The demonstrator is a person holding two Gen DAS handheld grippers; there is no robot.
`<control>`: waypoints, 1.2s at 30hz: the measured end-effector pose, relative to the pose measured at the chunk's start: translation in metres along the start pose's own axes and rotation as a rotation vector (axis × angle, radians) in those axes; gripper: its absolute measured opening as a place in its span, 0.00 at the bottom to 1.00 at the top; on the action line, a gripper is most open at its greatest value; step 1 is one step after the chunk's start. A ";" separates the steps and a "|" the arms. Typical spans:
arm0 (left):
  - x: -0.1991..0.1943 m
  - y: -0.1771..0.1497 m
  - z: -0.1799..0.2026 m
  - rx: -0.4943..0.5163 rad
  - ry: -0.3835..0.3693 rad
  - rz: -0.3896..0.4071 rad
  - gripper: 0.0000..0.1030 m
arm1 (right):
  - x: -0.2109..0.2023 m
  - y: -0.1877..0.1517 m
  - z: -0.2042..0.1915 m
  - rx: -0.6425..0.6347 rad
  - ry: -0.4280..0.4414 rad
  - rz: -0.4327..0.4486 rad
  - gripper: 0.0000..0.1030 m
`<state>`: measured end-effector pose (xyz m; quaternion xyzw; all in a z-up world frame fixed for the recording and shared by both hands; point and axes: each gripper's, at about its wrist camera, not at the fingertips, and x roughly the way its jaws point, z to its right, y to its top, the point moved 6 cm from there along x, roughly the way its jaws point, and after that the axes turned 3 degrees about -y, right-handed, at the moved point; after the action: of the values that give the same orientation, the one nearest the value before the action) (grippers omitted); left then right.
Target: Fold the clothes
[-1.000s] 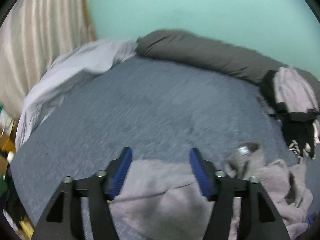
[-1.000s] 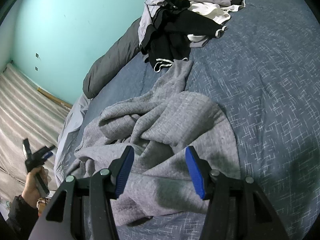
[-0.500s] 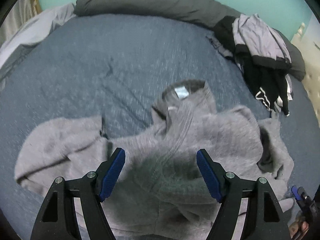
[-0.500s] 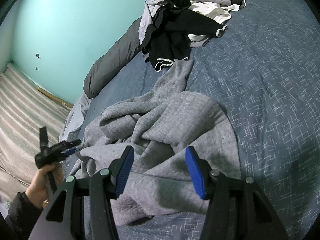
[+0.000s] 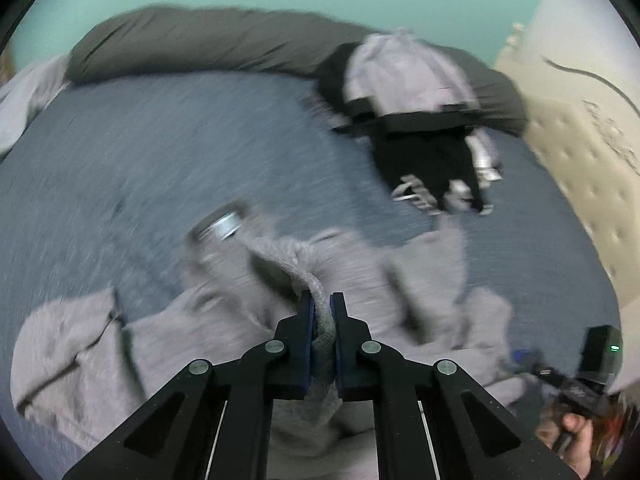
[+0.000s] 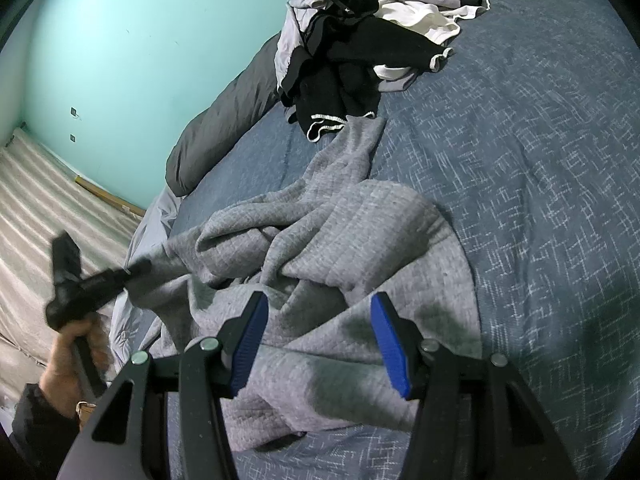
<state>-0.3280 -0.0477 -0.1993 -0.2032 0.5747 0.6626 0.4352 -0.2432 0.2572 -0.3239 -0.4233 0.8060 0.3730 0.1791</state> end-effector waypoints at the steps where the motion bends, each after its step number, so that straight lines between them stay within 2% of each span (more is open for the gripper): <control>1: -0.002 0.006 0.014 0.020 -0.020 0.010 0.07 | 0.000 0.000 0.000 0.000 0.000 0.000 0.53; 6: -0.010 0.034 0.088 0.101 -0.121 0.052 0.07 | 0.000 0.000 0.001 0.003 -0.002 0.002 0.53; 9: -0.009 0.044 0.120 0.116 -0.177 0.056 0.07 | -0.001 0.000 0.002 0.006 -0.003 0.002 0.53; 13: 0.003 0.043 0.167 0.165 -0.241 0.043 0.07 | -0.001 0.002 0.005 0.014 -0.008 0.004 0.53; 16: 0.016 0.035 0.181 0.218 -0.236 0.000 0.08 | -0.002 0.002 0.007 0.020 -0.010 0.006 0.53; 19: 0.025 0.026 0.158 0.156 -0.210 -0.037 0.14 | -0.003 0.003 0.009 0.027 -0.009 0.007 0.53; 20: 0.024 0.024 0.147 0.132 -0.208 -0.037 0.20 | -0.003 0.004 0.009 0.028 -0.008 0.008 0.53; 21: 0.021 0.020 0.134 0.102 -0.205 -0.035 0.38 | -0.003 0.004 0.009 0.028 -0.008 0.009 0.53; 23: 0.010 0.017 0.111 0.058 -0.202 -0.018 0.67 | -0.003 0.004 0.009 0.029 -0.007 0.009 0.53; 29: -0.040 0.013 0.033 -0.020 -0.120 0.088 0.69 | 0.000 0.002 0.009 0.029 -0.011 0.003 0.53; 32: -0.035 0.002 -0.008 -0.052 -0.023 0.060 0.70 | 0.003 0.000 0.008 0.026 -0.014 -0.002 0.53; 36: -0.007 -0.009 -0.036 -0.052 0.036 0.005 0.70 | 0.006 -0.002 0.006 0.017 -0.017 -0.008 0.53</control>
<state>-0.3248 -0.0844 -0.2084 -0.2249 0.5656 0.6745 0.4178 -0.2451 0.2582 -0.3323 -0.4217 0.8058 0.3692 0.1911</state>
